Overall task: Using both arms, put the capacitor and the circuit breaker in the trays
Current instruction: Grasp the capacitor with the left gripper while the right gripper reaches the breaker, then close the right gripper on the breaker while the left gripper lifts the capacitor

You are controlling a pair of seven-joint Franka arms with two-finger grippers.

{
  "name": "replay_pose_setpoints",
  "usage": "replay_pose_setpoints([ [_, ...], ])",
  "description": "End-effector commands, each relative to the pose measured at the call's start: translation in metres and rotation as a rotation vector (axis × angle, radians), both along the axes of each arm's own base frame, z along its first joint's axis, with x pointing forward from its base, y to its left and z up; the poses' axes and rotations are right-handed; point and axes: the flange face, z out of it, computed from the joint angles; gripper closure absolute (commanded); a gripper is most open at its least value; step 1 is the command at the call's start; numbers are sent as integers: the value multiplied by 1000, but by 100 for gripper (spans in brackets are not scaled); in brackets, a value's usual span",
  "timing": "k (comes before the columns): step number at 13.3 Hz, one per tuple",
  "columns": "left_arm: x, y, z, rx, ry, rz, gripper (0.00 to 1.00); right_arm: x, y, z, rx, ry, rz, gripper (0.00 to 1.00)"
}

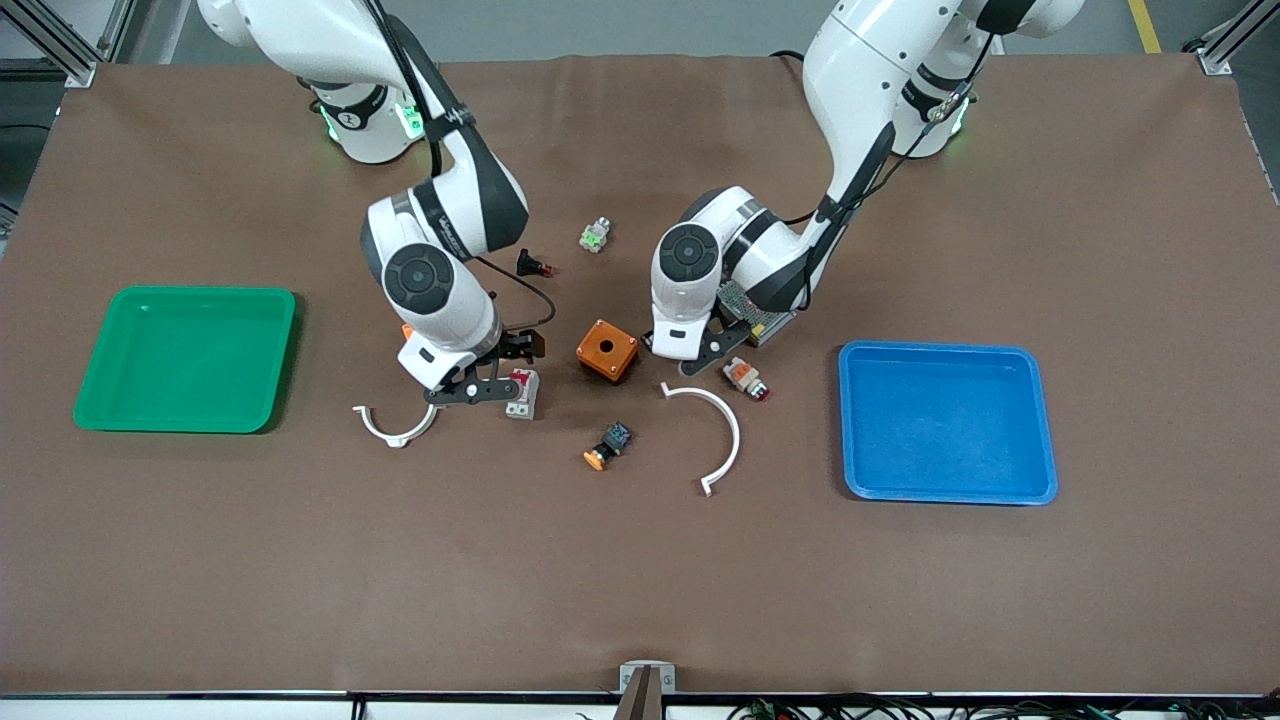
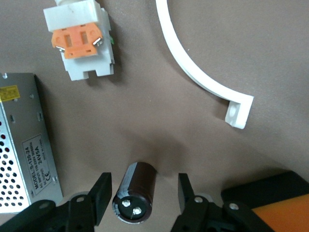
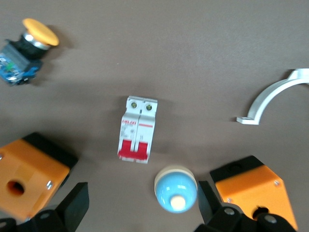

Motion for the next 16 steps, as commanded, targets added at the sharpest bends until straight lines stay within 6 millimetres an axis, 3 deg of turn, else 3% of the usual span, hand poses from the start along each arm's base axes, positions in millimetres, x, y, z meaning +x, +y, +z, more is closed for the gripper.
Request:
replay_pose_setpoints([
  [1,-9,-2,-3,5,-5,16,41,-2,16,-22,2,-20,-52,0],
  [4,-10,-2,-4,6,-1,19,62,4,15,-50,-2,-50,-59,0],
  [6,-12,-4,-2,6,4,24,75,7,11,-55,-1,-53,-70,5],
  [7,-9,-3,4,3,0,28,86,7,10,-55,9,-48,-82,11],
  [8,-5,-1,13,0,-5,33,96,8,10,-55,29,-38,-108,27],
  [9,1,4,25,-1,-13,37,99,7,12,-55,43,-32,-121,43],
  [11,27,31,64,10,-30,65,99,7,15,-53,47,-33,-121,70],
  [12,41,48,88,3,-49,96,99,9,14,-51,49,-34,-123,78],
  [14,73,92,129,-12,-85,118,100,11,11,-49,48,-32,-127,84],
  [16,95,135,147,-9,-87,89,100,20,2,-33,59,-45,-133,84],
])
